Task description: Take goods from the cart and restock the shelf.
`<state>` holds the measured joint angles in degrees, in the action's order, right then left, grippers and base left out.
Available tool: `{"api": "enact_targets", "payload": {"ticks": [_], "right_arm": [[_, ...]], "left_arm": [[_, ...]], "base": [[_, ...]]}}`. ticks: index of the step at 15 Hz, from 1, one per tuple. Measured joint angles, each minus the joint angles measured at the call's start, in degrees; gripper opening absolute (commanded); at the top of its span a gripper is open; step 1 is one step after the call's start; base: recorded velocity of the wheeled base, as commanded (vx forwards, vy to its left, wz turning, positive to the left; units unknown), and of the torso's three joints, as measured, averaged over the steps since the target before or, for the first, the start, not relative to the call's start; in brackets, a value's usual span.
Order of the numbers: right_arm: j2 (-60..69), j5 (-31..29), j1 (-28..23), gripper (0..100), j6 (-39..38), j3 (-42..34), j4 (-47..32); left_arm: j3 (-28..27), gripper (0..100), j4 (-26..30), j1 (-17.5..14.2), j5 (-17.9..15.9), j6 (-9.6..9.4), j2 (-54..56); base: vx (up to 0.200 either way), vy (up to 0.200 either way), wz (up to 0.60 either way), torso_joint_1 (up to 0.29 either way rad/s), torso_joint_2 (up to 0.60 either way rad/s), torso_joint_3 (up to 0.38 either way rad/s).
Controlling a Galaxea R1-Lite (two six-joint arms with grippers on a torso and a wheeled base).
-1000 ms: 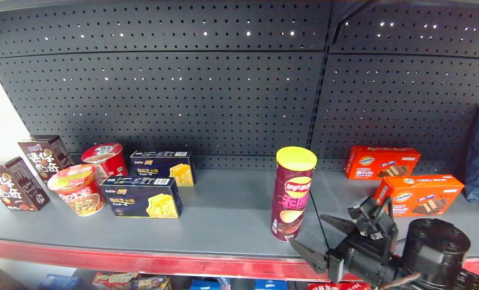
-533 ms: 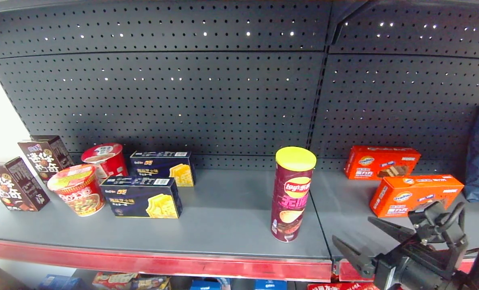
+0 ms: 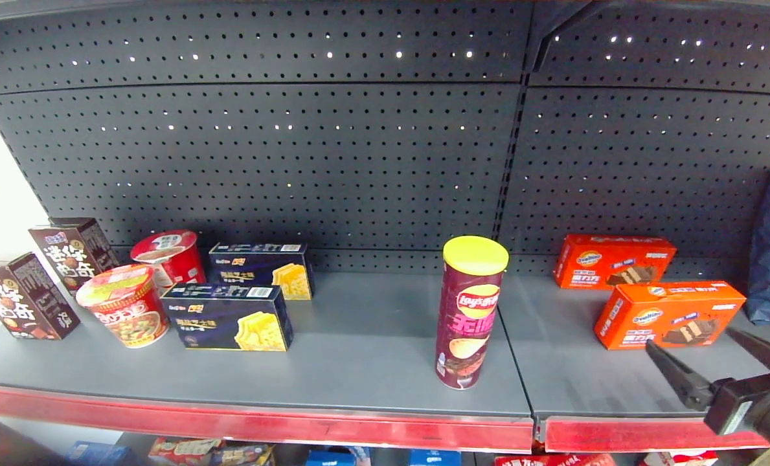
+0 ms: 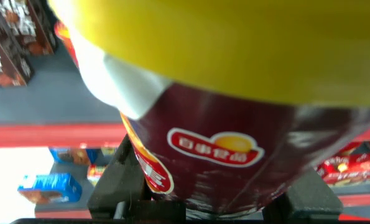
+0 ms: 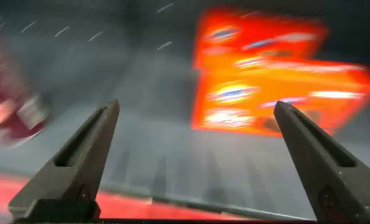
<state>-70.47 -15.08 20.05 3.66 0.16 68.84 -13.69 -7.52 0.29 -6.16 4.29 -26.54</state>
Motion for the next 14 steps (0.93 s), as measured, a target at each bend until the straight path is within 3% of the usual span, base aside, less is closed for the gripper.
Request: {"api": "enact_targets", "payload": {"ticks": [5, 7, 11, 14], "right_arm": [[10.6, 0.2, -13.4, 100, 0.4, -0.1, -5.4], [18.2, 0.1, -14.7, 100, 1.0, -0.1, -16.1], [39.7, -0.1, -15.6, 100, 1.9, 3.2, -49.7], [53.3, -0.2, -16.0, 100, 2.1, 5.4, -64.5]], "left_arm": [[-2.1, 0, 0.2, 0.5, -1.0, -0.05, -1.0], [-2.7, 0, 0.2, 1.0, -1.0, -0.06, -1.3], [-2.8, 0, 0.1, 2.7, -3.2, -0.49, -1.5], [-3.8, 0, 0.0, 4.9, -5.8, -0.46, -2.5]], "base": [[0.000, 0.000, 0.00, 0.000, 0.00, 0.000], [0.000, 0.000, 0.00, 0.000, 0.00, 0.000], [0.000, 0.000, 0.00, 0.000, 0.00, 0.000], [0.000, 0.000, 0.00, 0.000, 0.00, 0.000]]}}
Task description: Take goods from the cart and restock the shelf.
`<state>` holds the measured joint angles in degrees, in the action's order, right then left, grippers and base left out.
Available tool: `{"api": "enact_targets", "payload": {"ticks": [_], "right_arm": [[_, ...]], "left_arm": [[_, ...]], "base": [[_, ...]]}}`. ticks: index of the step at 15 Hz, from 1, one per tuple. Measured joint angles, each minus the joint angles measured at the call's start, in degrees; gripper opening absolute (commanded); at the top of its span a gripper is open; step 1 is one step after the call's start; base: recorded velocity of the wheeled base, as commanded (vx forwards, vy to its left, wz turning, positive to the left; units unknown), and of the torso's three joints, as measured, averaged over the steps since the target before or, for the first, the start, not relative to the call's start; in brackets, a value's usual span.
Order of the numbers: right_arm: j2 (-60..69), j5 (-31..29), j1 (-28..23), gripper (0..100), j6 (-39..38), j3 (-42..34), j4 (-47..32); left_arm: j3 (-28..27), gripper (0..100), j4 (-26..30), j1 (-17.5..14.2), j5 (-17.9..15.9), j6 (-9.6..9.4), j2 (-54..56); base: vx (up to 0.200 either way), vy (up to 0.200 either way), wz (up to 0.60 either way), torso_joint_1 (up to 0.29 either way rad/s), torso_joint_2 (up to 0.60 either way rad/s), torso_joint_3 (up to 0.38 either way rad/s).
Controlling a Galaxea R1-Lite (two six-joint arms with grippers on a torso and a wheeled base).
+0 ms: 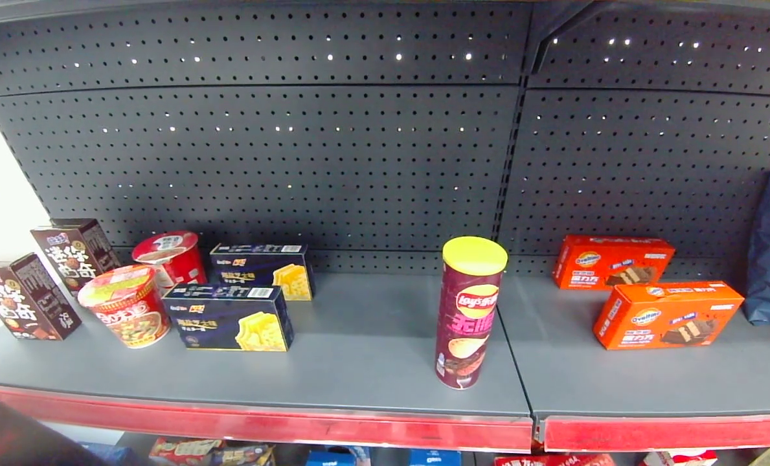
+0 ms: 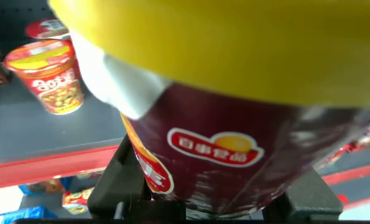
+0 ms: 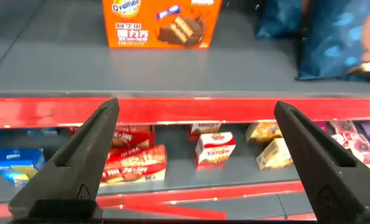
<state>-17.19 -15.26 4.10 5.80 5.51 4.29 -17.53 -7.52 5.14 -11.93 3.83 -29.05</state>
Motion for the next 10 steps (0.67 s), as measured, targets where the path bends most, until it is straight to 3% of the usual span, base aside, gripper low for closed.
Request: {"api": "enact_targets", "payload": {"ticks": [3, 6, 10], "right_arm": [[8.2, 0.5, -0.6, 100, -0.1, -1.1, -3.7], [11.0, 1.0, -0.9, 100, -1.3, -4.8, -0.3], [12.1, 2.6, -0.9, 100, -3.2, -5.4, -0.3]], "left_arm": [[-2.7, 0, -4.8, 3.9, -2.8, -0.04, -5.1], [-6.8, 0, -9.9, 9.1, -7.4, -0.02, -14.1], [-13.2, 0, -10.9, 15.4, -8.6, -0.11, -24.7]], "base": [[0.000, 0.000, 0.00, 0.000, 0.00, 0.000], [0.000, 0.000, 0.00, 0.000, 0.00, 0.000], [0.000, 0.000, 0.00, 0.000, 0.00, 0.000]]}}
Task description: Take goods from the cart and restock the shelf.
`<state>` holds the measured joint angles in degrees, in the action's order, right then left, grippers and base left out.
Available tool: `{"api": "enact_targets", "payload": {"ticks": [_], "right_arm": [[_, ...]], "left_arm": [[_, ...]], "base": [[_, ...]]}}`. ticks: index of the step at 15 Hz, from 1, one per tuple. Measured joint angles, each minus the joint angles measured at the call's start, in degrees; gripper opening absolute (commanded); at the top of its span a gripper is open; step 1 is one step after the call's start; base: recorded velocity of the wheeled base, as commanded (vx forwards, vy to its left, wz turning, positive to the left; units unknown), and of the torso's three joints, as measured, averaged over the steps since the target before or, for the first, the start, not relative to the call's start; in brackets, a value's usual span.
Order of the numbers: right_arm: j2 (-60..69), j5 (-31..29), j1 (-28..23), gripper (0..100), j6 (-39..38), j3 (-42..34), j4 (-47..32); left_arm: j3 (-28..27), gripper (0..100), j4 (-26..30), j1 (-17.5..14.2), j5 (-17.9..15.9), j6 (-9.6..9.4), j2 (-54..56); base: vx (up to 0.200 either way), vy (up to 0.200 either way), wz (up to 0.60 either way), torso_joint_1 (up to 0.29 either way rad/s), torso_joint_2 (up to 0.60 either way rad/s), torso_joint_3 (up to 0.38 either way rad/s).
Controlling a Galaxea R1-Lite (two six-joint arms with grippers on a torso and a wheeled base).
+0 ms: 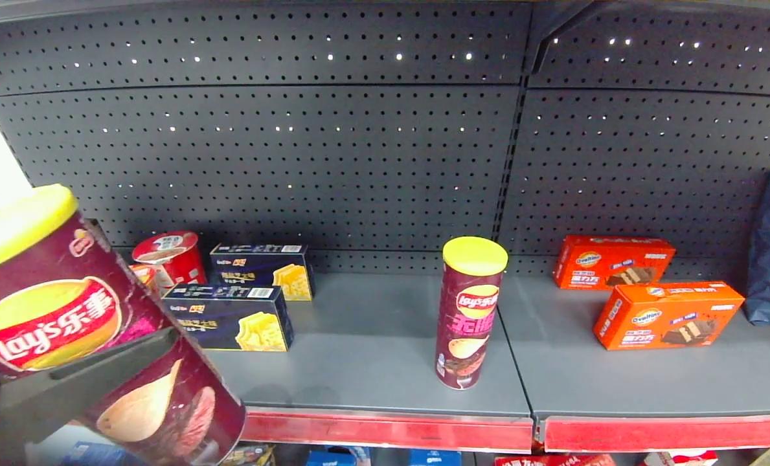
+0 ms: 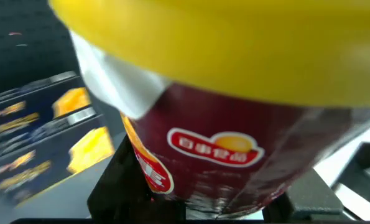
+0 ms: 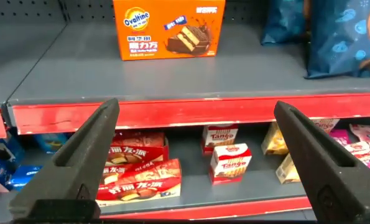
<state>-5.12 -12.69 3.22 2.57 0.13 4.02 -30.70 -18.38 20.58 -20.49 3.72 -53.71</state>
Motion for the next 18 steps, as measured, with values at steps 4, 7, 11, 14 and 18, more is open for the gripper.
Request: {"api": "enact_targets", "payload": {"ticks": [4, 7, 11, 14, 18], "right_arm": [[0.2, 0.9, 0.0, 100, 0.1, 0.0, -0.1], [0.2, 0.9, 0.0, 100, -0.3, -0.1, 0.0], [0.2, 0.9, 0.0, 100, -0.2, -0.1, -0.1], [0.2, 1.0, 0.0, 100, 0.4, -0.1, 0.0], [0.2, 1.7, 0.0, 100, 0.6, -0.1, 0.0]], "left_arm": [[-5.7, 0, -0.1, 4.6, 0.0, 0.00, -9.9], [-8.7, 0, -2.2, 5.9, 0.0, -0.05, -16.7], [-9.6, 0, -2.1, 6.2, -0.1, -0.16, -20.2], [-10.8, 0, -2.2, 5.8, 0.0, -0.20, -22.0], [-13.5, 0, -2.3, 5.4, 2.3, -1.65, -25.9]], "base": [[0.000, 0.000, 0.00, 0.000, 0.00, 0.000], [0.000, 0.000, -0.60, 0.001, 0.00, 0.002], [0.000, 0.000, 0.00, 0.000, 0.00, 0.000], [0.000, 0.000, 0.00, 0.000, 0.00, 0.000], [0.000, 0.000, 0.00, 0.000, 0.00, 0.000]]}}
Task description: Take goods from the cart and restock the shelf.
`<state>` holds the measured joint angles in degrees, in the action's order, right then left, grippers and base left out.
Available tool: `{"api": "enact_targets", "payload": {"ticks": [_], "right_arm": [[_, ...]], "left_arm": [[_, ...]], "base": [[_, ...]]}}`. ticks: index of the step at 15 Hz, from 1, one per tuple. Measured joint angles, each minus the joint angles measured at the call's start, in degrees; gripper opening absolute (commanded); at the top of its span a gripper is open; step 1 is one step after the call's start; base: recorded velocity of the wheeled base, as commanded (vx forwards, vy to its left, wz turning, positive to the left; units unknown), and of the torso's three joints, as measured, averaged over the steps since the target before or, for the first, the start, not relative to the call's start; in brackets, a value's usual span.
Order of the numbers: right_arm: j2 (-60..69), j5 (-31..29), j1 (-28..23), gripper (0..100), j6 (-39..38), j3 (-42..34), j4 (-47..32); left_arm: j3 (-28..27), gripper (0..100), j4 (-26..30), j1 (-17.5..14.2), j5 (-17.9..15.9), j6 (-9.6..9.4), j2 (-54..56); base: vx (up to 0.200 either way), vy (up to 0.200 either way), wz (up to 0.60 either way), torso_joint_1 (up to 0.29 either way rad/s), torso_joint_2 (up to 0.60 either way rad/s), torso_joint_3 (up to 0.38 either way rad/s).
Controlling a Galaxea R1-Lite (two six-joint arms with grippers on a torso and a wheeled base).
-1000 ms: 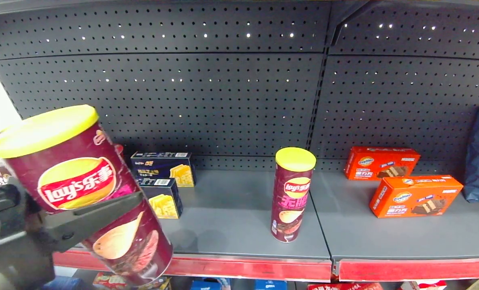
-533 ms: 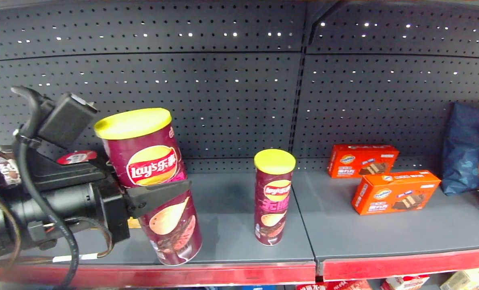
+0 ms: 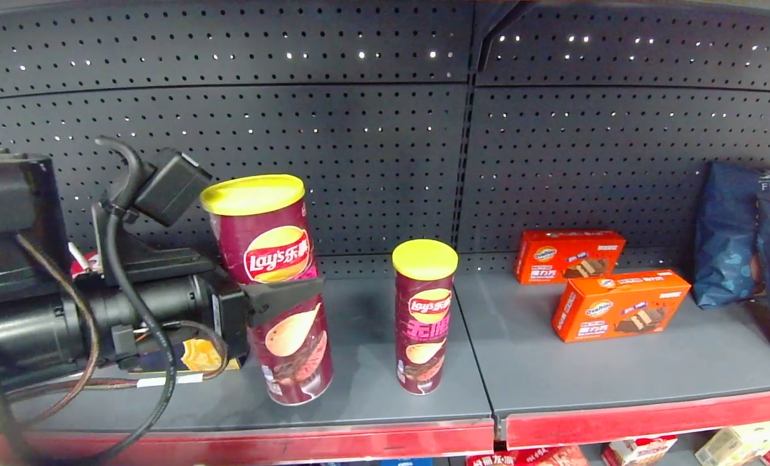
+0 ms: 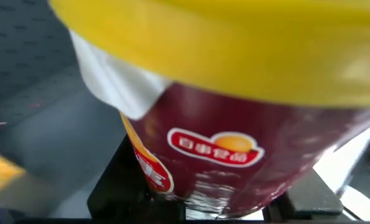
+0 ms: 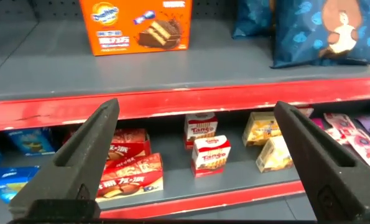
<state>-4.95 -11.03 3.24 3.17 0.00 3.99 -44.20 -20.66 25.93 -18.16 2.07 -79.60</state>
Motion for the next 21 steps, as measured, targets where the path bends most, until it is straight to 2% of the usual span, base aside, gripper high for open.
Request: {"api": "enact_targets", "payload": {"ticks": [2, 4, 8, 10, 12, 14, 16, 18, 21], "right_arm": [[0.0, 1.3, 0.0, 100, 0.4, 0.0, 0.0], [0.0, 1.2, -0.1, 100, 0.5, 0.0, 0.0], [0.0, 1.5, 0.0, 100, 0.6, 0.0, 0.0], [-0.1, 1.8, 0.0, 100, 0.7, 0.0, 0.0], [-0.1, 1.8, 0.0, 100, 1.2, 0.0, 0.0], [-0.1, 1.8, 0.0, 100, 2.6, 0.0, 0.0], [-0.1, 1.6, 0.0, 100, 2.9, 0.0, 0.0], [-0.1, 1.7, 0.0, 100, 2.9, 0.0, 0.0], [-0.1, 2.1, -0.1, 100, 2.7, 0.0, 0.0]], "left_arm": [[-3.3, 0, -0.8, -0.1, 3.1, -0.84, -3.5], [-6.1, 0, -4.2, -0.3, 3.8, -0.96, -6.9], [-8.0, 0, -5.9, -2.3, 3.3, -1.63, -12.6], [-8.1, 0, -7.1, -3.4, 1.9, -2.45, -14.8], [-8.5, 0, -14.1, -4.7, 1.0, -3.16, -17.8], [-9.3, 0, -16.8, -5.8, 0.2, -3.38, -20.9], [-9.8, 0, -15.5, -6.2, 0.2, -3.40, -22.5], [-10.2, 0, -11.5, -6.3, 0.1, -3.40, -22.8], [-12.2, 0, -10.9, -6.1, -0.2, -3.33, -22.7]], "base": [[0.000, 0.000, 0.00, 0.000, 0.00, 0.000], [0.000, 0.000, 0.00, 0.000, 0.00, 0.000], [0.000, 0.000, 0.00, 0.000, 0.00, 0.000], [0.000, 0.000, 0.00, 0.000, 0.00, 0.000], [0.000, 0.000, 0.00, 0.000, 0.00, 0.000], [0.000, 0.000, 0.00, 0.000, 0.00, 0.000], [0.000, 0.000, 0.00, 0.000, 0.00, 0.000], [0.000, 0.000, 0.00, 0.000, 0.00, 0.000], [0.000, 0.000, 0.00, 0.000, 0.00, 0.000]]}}
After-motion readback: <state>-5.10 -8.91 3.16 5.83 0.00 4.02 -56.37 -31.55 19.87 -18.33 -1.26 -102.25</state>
